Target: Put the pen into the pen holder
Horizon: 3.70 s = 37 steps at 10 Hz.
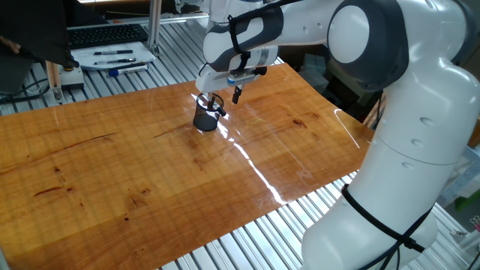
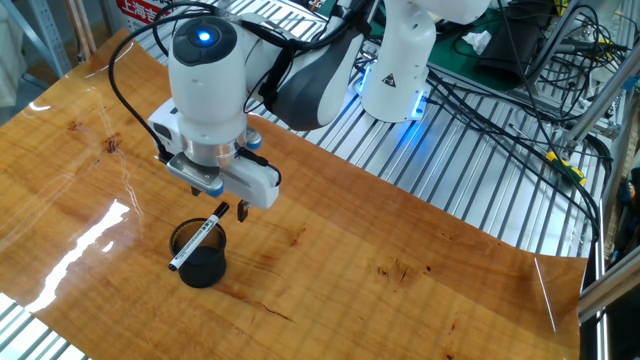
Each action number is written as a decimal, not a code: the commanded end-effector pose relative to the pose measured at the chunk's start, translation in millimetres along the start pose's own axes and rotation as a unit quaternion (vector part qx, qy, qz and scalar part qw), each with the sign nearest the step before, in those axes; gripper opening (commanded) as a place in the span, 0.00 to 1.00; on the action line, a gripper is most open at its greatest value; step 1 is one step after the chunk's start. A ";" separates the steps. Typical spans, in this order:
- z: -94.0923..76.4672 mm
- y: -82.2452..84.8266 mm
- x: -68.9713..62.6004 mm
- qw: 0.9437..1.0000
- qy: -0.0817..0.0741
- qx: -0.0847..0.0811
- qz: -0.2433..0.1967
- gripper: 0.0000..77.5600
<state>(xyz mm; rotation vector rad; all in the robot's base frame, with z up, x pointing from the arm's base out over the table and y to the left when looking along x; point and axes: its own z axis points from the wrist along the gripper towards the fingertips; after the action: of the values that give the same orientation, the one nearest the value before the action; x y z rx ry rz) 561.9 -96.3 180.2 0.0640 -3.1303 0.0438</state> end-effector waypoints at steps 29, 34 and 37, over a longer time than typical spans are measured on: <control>29.1 13.7 14.0 0.996 -0.086 0.007 -0.010 0.04; 29.1 13.7 14.0 0.996 -0.086 0.007 -0.010 0.04; 29.1 13.7 14.0 0.996 -0.086 0.007 -0.010 0.04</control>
<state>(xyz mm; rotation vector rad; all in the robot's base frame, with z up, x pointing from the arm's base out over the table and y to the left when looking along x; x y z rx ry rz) 546.2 -83.6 149.4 0.1002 -3.2977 0.0623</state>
